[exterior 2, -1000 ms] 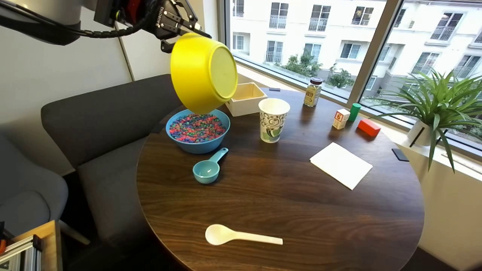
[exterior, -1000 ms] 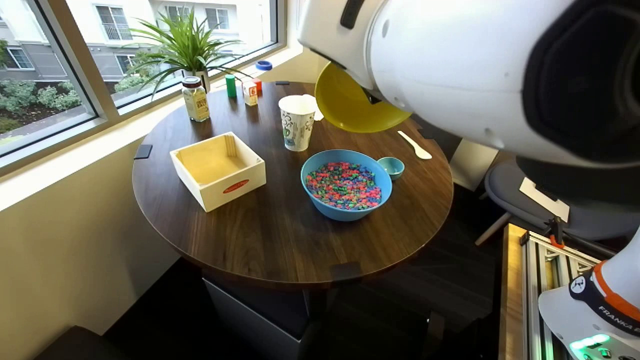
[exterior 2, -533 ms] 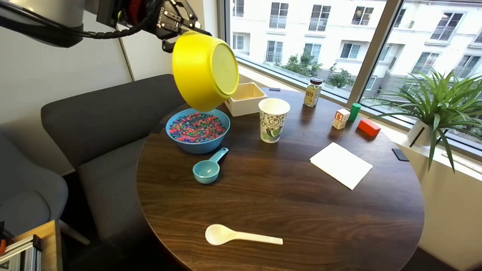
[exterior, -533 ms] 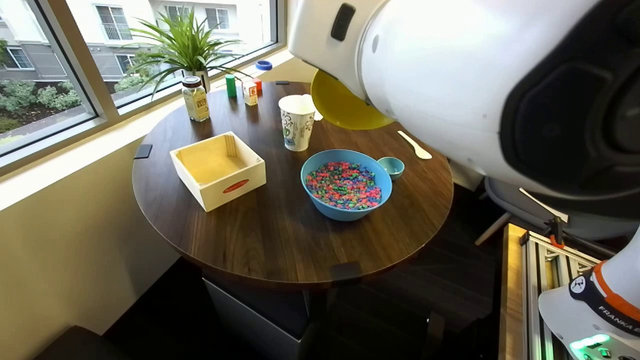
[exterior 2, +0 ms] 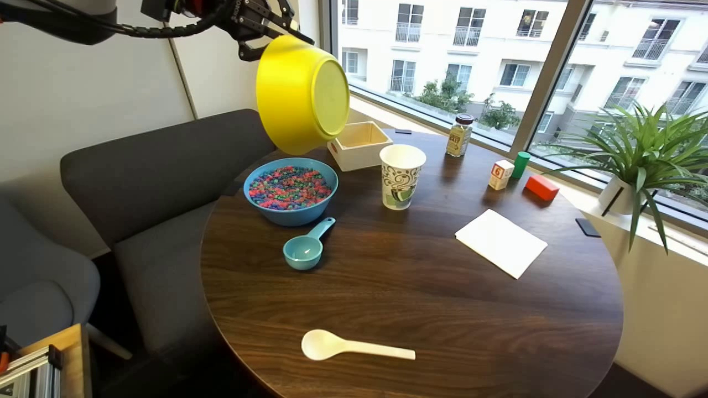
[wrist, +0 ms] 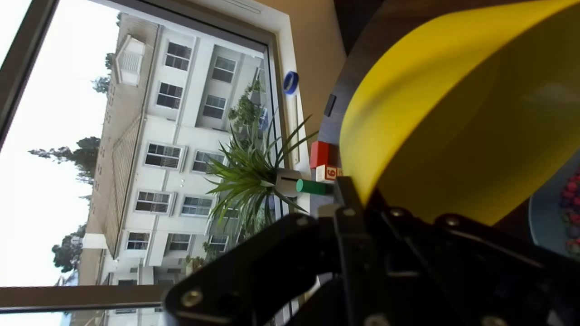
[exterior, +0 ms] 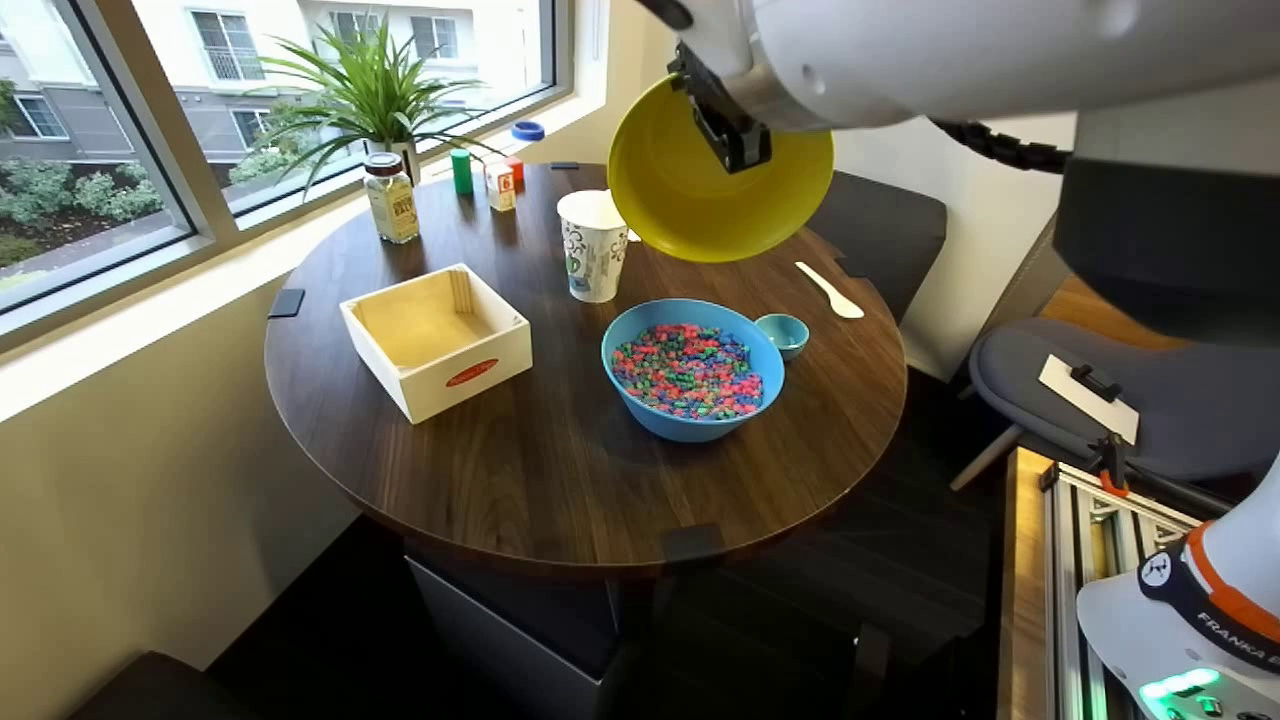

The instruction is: Pour the contents in the bowl into the other bowl

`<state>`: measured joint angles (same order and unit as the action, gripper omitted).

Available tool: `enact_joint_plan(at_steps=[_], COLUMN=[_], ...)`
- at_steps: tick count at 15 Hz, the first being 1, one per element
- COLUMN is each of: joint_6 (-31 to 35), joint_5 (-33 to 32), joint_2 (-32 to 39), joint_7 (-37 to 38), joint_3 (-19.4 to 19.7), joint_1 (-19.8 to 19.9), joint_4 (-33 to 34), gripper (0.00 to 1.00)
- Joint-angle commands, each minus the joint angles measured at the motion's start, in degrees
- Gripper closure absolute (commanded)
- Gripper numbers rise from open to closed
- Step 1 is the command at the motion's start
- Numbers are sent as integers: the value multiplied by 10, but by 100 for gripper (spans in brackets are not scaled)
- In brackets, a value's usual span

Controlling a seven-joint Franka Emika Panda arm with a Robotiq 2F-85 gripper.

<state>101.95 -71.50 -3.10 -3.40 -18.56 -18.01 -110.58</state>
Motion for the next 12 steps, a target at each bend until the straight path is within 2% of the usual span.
enact_joint_plan(at_steps=[1, 5, 12], joint_6=[68, 133, 258], joint_5=[69, 146, 334], joint_2=[-45, -87, -152], joint_7=[-26, -55, -94], joint_3=[22, 53, 123], joint_1=[11, 26, 52], joint_4=[-14, -30, -74], gripper=[99, 99, 98])
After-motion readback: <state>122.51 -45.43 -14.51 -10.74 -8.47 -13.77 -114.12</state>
